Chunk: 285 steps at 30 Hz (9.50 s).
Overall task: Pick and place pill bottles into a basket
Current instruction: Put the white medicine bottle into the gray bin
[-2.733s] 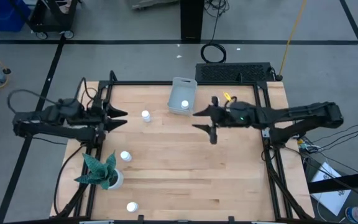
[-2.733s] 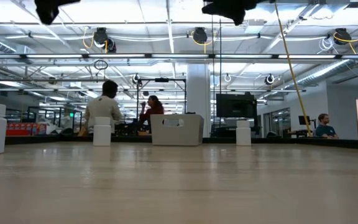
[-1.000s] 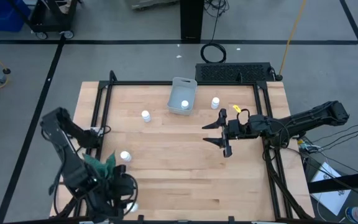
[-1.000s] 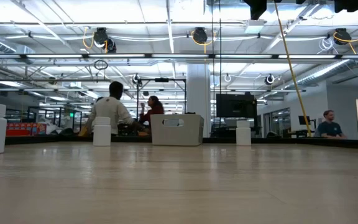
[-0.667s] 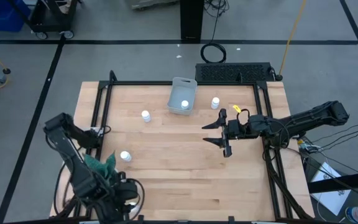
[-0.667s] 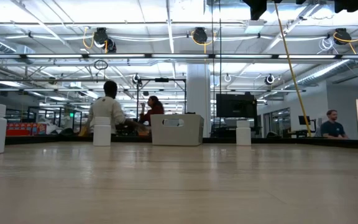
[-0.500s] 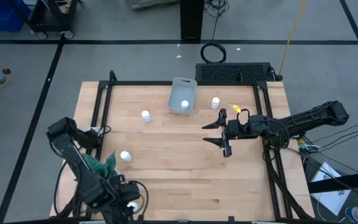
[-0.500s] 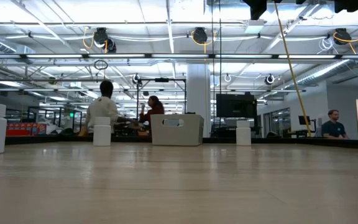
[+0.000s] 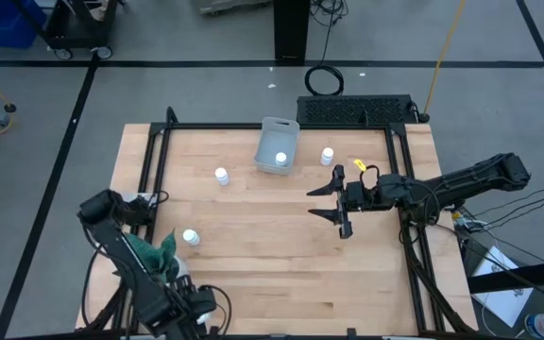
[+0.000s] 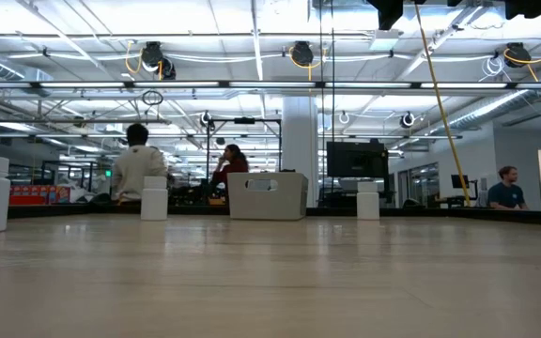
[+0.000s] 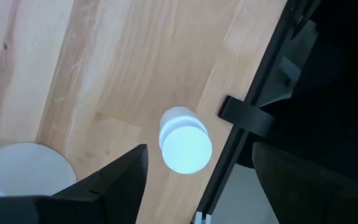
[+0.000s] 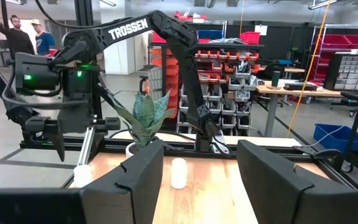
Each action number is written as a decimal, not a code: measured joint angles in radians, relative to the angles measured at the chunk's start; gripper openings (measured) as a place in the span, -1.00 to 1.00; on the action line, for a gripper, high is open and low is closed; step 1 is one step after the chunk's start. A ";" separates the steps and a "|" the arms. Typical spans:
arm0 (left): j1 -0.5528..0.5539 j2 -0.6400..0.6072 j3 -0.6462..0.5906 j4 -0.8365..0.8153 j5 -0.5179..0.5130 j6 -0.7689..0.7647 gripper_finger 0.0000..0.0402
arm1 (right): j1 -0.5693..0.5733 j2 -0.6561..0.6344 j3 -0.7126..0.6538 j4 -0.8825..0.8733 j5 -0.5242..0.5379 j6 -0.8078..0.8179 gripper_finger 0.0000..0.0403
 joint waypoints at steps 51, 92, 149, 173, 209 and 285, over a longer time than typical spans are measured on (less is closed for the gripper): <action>0.003 0.041 -0.158 0.150 0.044 0.045 0.00 | 0.000 0.000 0.000 -0.008 0.000 0.001 -0.03; 0.054 -0.509 -0.158 0.086 -0.664 0.471 -0.11 | 0.000 0.000 0.000 -0.003 0.003 -0.026 -0.03; 1.374 -0.646 -0.150 0.542 0.003 1.353 -0.18 | -0.002 -0.115 0.000 -0.182 0.081 -0.135 -0.03; 1.560 -0.257 -0.149 0.778 0.279 1.350 -0.09 | -0.002 -0.115 0.000 -0.230 0.088 -0.131 -0.03; 1.531 0.154 0.172 0.429 0.277 1.372 -0.18 | -0.002 -0.115 0.000 -0.257 0.087 -0.130 -0.03; 1.518 0.351 0.288 0.263 0.154 1.458 0.32 | -0.002 -0.115 0.000 -0.296 0.084 -0.103 -0.03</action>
